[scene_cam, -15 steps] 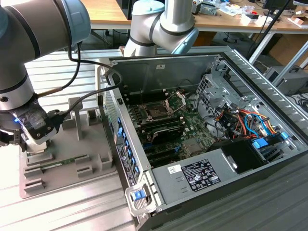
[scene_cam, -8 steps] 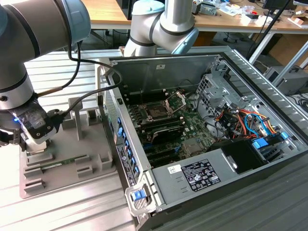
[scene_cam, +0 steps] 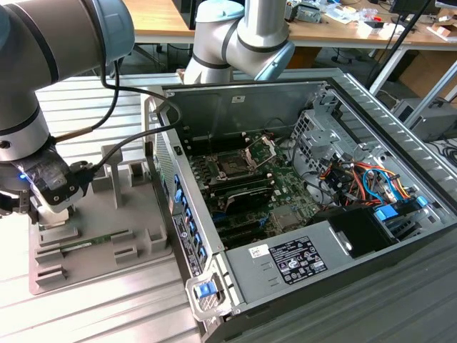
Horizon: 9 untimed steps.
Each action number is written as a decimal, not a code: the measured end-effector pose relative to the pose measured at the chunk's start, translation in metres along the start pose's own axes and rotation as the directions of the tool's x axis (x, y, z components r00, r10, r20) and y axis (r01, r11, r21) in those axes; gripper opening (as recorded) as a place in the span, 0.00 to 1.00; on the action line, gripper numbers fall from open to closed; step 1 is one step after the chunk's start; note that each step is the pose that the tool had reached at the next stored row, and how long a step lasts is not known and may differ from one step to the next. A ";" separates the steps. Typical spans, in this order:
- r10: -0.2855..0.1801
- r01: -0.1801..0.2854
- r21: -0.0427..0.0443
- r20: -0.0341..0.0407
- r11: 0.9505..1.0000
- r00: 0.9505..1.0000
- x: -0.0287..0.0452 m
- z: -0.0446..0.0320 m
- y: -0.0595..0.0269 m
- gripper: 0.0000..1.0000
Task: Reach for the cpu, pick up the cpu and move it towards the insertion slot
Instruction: 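Pick up the cpu and move it towards the insertion slot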
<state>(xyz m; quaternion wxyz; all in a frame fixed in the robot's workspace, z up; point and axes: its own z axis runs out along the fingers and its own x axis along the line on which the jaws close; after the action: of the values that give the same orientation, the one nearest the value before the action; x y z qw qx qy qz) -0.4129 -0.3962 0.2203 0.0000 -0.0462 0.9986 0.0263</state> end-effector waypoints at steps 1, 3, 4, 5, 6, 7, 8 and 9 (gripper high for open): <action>0.000 0.000 0.000 0.000 1.000 1.000 0.0000 -0.0002 0.0000 0.54; 0.000 0.000 0.000 0.000 1.000 1.000 0.0000 -0.0007 0.0000 0.54; 0.000 0.000 0.000 0.000 1.000 1.000 0.0000 -0.0009 0.0000 0.54; 0.000 0.000 0.000 0.000 1.000 1.000 0.0000 -0.0011 0.0001 0.54; 0.000 0.000 0.000 0.000 1.000 1.000 0.0000 -0.0013 0.0001 0.54; 0.000 0.000 0.000 0.000 1.000 1.000 0.0000 -0.0016 0.0001 0.54; 0.000 0.000 0.000 0.000 1.000 1.000 0.0000 -0.0019 0.0001 0.54; 0.000 0.000 0.000 0.000 1.000 1.000 0.0000 -0.0021 0.0001 0.54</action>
<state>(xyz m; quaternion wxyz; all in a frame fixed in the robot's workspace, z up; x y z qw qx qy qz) -0.4129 -0.3962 0.2224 0.0000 -0.0462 0.9986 0.0263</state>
